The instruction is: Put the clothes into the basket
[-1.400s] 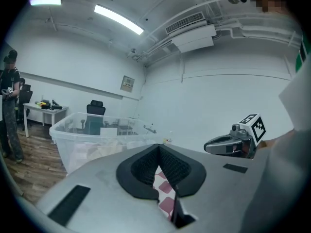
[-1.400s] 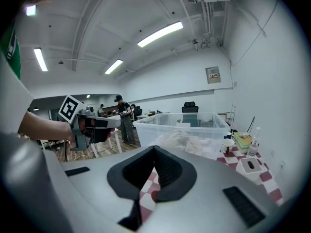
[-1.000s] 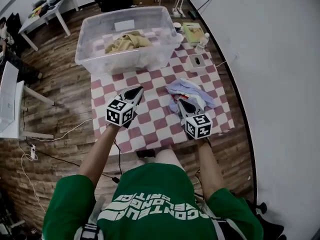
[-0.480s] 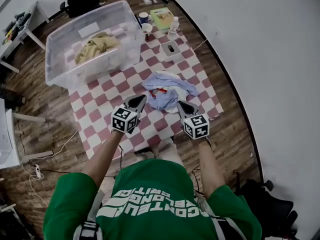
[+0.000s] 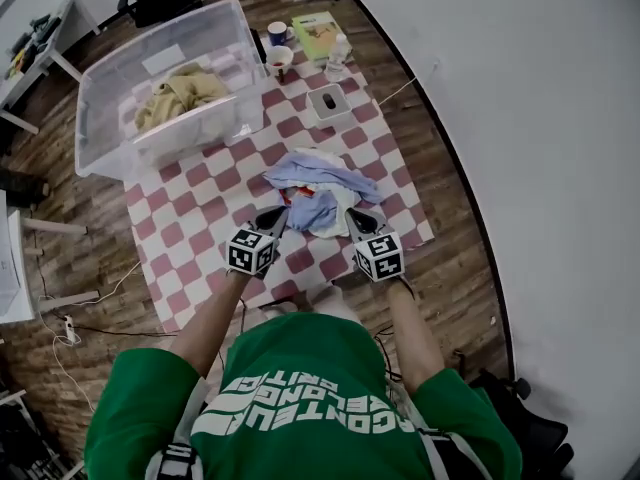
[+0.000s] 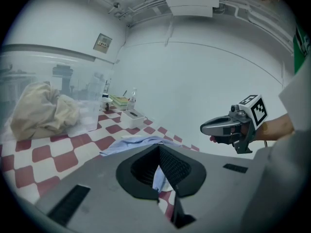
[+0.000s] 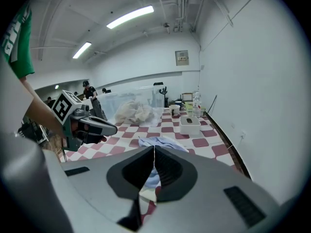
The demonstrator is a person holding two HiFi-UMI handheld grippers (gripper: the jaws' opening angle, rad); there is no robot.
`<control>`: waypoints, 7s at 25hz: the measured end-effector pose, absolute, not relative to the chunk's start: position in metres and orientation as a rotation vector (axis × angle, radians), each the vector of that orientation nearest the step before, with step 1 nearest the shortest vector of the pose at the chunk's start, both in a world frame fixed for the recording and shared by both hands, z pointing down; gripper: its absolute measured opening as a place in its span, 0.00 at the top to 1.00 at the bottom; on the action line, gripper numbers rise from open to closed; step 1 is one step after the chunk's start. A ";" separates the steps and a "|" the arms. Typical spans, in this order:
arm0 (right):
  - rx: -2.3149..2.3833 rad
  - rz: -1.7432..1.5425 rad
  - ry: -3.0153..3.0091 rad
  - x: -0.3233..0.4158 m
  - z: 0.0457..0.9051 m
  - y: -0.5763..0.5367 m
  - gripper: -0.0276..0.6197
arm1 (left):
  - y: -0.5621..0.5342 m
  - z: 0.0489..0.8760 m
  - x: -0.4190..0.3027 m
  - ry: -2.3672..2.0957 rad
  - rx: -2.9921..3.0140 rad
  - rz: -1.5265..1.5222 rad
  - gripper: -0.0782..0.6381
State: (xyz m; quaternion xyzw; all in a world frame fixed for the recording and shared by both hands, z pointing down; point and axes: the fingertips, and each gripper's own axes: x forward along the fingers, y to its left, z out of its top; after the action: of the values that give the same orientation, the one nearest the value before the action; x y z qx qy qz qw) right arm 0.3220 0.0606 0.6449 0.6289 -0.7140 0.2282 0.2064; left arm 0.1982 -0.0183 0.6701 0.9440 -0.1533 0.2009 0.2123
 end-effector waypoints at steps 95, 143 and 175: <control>1.134 0.601 -2.418 0.161 0.619 -0.106 0.68 | -0.073 0.639 0.134 -0.925 2.414 0.374 0.64; 1.312 0.004 -2.617 0.099 0.361 -0.278 0.68 | -0.260 0.396 0.075 -1.047 2.867 0.296 0.64; 1.215 0.235 -2.517 0.078 0.476 -0.479 0.68 | -0.456 0.507 0.055 -0.931 2.778 0.641 0.64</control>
State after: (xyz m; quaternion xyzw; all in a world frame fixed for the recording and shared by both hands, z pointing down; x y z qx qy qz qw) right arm 0.0782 -0.4793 0.4762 0.4270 -0.8847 0.0825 0.1677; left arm 0.0554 -0.4562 0.5073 0.9240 -0.3095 0.2130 0.0711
